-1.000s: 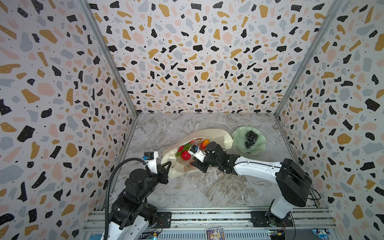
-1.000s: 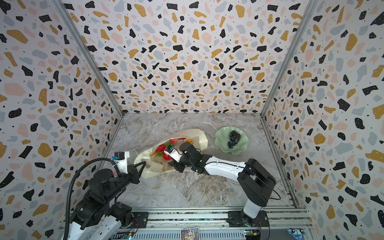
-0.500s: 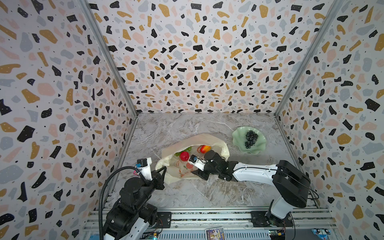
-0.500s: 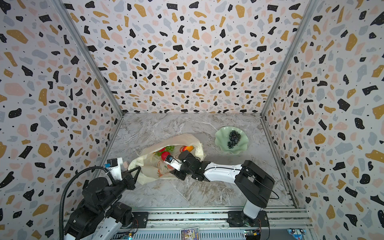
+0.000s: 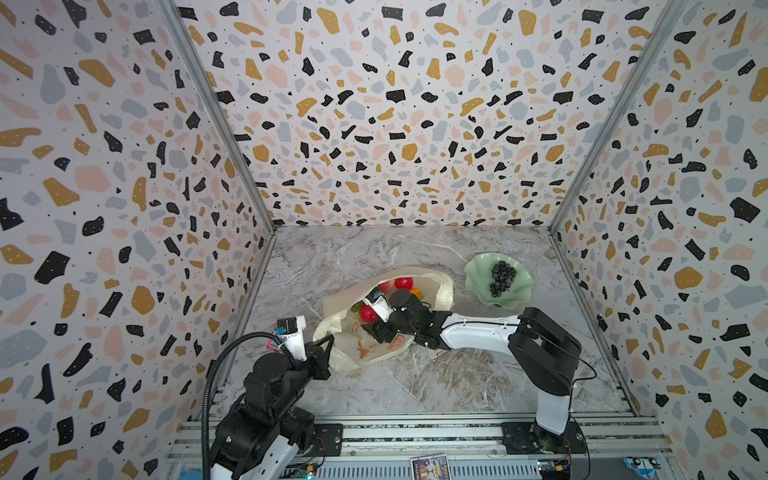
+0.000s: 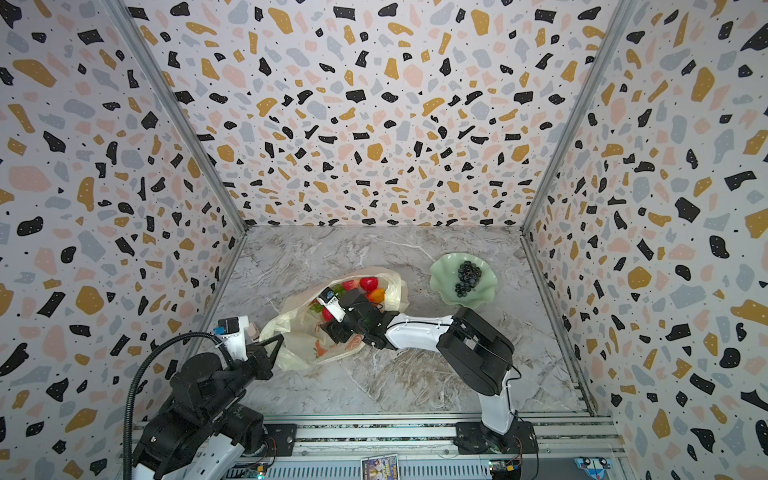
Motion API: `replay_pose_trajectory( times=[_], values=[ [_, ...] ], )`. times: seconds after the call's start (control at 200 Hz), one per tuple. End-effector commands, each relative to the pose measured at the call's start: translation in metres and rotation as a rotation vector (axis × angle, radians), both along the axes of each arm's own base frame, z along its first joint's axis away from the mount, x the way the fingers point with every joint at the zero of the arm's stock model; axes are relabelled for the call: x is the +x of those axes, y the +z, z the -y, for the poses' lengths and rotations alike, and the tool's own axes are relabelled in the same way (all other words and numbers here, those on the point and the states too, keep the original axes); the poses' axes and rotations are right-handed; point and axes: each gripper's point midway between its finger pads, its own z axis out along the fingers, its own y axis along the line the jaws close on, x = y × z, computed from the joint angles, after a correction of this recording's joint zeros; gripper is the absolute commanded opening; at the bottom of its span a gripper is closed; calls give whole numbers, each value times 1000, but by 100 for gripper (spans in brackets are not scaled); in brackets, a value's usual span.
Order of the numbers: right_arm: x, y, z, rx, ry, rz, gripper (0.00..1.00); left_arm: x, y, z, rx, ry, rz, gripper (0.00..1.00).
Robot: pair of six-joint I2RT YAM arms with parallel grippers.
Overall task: Take fruits out of the plastic bag
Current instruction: Take out the fake fruit from the plastic bag.
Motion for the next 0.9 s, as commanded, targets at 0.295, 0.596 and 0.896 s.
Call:
replay_pose_trajectory(
  times=[0.295,0.596,0.896],
  values=[
    [32,4,-14,90,-125,-55,78,1,-1,3,0,-16,4,0],
    [47,-4,-24,117,-143,-85,79,0,-1,3,-3,-14,5,0],
    [53,-21,-33,105,-141,-112,76,1,-4,1,-2,-4,-4,0]
  ],
)
